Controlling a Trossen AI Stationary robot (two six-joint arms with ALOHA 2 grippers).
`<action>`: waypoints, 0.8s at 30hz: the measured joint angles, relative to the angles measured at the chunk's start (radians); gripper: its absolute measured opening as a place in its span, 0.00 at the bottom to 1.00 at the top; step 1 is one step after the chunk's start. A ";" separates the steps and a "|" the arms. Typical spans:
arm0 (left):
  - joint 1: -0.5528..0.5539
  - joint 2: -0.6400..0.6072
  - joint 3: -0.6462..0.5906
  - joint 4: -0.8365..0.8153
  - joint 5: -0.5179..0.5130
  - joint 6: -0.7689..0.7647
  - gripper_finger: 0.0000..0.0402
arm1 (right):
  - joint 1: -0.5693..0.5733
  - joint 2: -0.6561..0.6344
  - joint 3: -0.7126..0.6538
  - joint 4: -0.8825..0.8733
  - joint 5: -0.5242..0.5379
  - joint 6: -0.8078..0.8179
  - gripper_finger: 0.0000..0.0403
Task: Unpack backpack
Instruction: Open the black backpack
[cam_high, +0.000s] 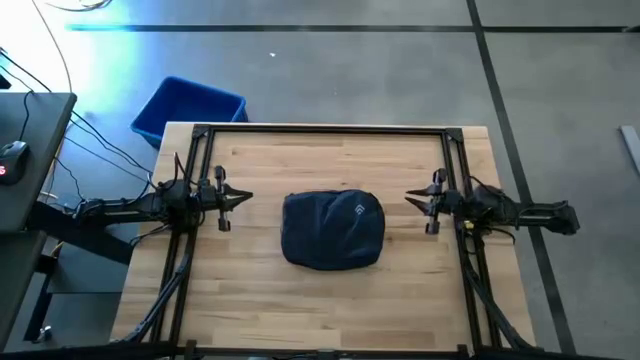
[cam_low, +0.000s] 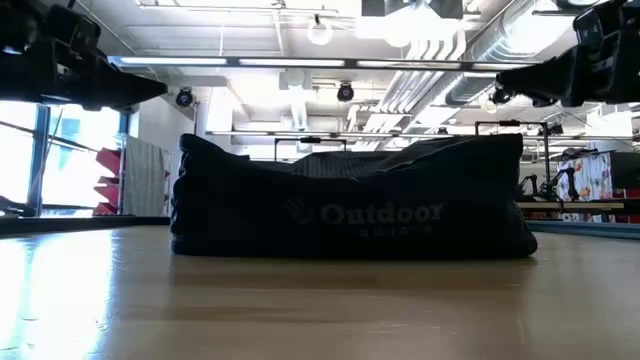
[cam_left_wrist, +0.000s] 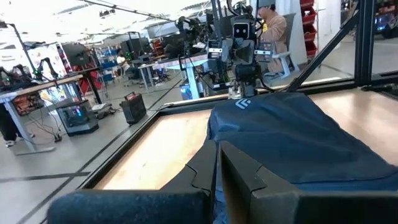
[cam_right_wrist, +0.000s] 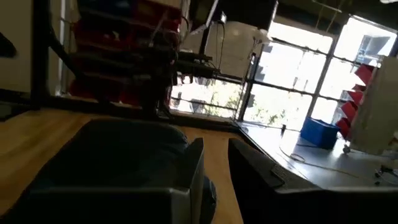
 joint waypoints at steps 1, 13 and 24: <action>0.000 0.000 0.000 0.000 0.000 -0.013 0.00 | 0.000 0.000 0.000 0.039 -0.047 0.026 0.15; 0.000 0.000 0.000 0.090 -0.001 -0.128 0.00 | 0.044 0.000 0.011 0.610 -0.531 -0.077 0.15; 0.000 0.000 0.000 0.094 -0.001 -0.280 0.00 | 0.071 0.246 0.190 0.611 -0.527 -0.077 0.15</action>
